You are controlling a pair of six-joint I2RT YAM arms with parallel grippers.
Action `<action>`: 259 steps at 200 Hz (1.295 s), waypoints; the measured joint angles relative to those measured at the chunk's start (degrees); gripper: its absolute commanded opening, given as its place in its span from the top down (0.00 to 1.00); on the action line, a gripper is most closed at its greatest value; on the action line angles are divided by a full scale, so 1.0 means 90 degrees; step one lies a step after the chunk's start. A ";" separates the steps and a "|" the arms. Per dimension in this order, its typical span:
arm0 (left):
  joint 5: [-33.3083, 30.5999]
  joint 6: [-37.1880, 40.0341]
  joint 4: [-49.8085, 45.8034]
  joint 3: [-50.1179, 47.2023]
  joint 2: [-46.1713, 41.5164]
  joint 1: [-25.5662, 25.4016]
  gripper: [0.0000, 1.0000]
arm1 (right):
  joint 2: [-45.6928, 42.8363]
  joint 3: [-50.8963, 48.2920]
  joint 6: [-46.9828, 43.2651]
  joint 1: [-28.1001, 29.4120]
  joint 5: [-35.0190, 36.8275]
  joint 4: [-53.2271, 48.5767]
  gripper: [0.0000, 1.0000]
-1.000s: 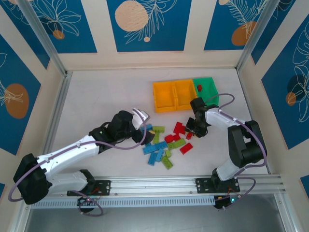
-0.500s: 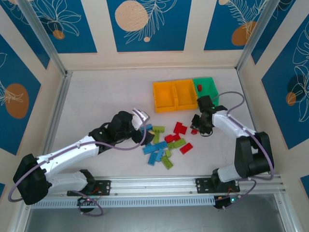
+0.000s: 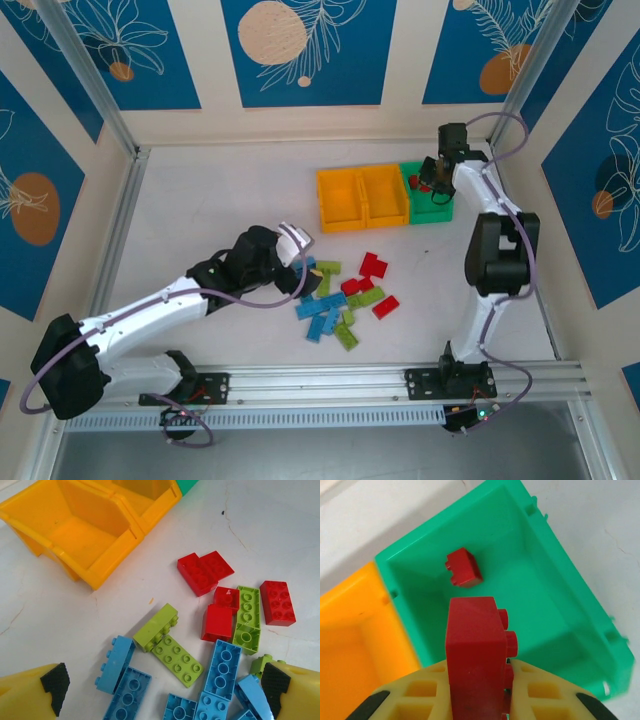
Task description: Sort the legos into containers by color
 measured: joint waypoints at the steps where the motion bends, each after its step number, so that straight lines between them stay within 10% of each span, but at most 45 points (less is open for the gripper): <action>1: -0.0002 0.0000 0.0000 0.0000 0.0000 0.0000 0.00 | 0.0044 0.0046 -0.0017 -0.0002 0.0000 -0.0024 0.69; 78: -0.0784 -0.0823 -0.0138 0.0124 0.0182 0.0007 0.07 | -0.0002 0.0748 0.0058 -0.0022 -0.0391 -0.0937 0.53; 97: -0.0896 -0.1071 -0.0539 0.0510 0.0554 0.0121 0.37 | -0.1066 -0.0024 0.0219 0.0136 -0.0714 -0.1005 0.50; 116: -0.0889 -0.1180 -0.0901 0.0981 0.1039 0.0287 0.43 | -0.2380 -0.0928 0.0381 0.0585 -0.1124 -0.1035 0.45; 163: -0.0697 -0.0874 -0.1919 0.1948 0.2382 0.0571 0.34 | -0.4245 -0.2154 0.0605 0.2132 -0.1729 -0.1605 0.39; 259: 0.0005 -0.0090 -0.2973 0.3512 0.4709 0.0976 0.40 | -0.4573 -0.2589 0.0789 0.2346 -0.1693 -0.2074 0.34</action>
